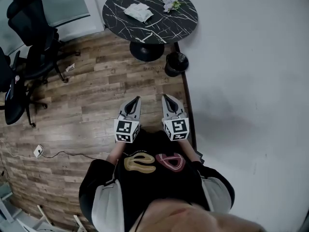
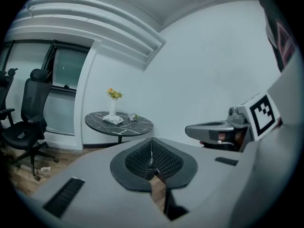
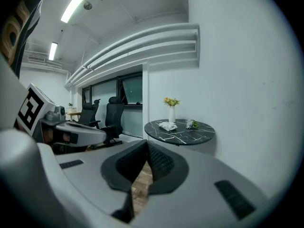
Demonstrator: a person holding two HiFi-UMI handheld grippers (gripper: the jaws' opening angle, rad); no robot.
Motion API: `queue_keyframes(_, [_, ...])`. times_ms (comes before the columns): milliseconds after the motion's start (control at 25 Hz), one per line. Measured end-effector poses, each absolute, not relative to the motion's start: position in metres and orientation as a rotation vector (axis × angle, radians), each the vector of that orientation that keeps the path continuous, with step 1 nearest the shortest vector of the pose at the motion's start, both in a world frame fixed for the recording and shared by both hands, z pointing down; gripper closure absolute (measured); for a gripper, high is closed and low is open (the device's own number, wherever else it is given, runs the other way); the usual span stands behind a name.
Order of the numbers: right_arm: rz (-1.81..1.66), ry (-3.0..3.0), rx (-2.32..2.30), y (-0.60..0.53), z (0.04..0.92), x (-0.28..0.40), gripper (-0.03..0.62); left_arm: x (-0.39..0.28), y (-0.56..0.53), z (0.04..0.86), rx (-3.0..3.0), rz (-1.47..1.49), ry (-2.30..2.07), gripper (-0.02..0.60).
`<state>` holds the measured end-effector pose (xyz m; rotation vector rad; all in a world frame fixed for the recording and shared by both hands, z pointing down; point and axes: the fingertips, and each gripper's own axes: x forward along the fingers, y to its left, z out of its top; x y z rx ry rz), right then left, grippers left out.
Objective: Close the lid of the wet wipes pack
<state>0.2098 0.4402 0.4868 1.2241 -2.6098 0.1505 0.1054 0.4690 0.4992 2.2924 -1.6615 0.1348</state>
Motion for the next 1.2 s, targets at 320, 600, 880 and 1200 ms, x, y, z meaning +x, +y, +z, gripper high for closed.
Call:
queue_keyframes(320, [0.167, -2.604, 1.226, 0.435, 0.493, 0.164, 0.583, 0.071, 0.449, 0.497, 2.337, 0.126, -1.622, 0.563])
queue_keyframes(600, [0.169, -2.611, 1.185, 0.421, 0.496, 0.146, 0.583, 0.052, 0.440, 0.502, 2.297, 0.103, -1.646, 0.563])
queue_keyframes(880, [0.222, -2.649, 1.115, 0.384, 0.507, 0.129, 0.583, 0.036, 0.419, 0.517, 2.231, 0.123, -1.671, 0.563])
queue_keyframes(1200, [0.199, -2.697, 0.963, 0.316, 0.510, 0.106, 0.583, 0.027, 0.360, 0.521, 2.160, 0.115, -1.719, 0.563])
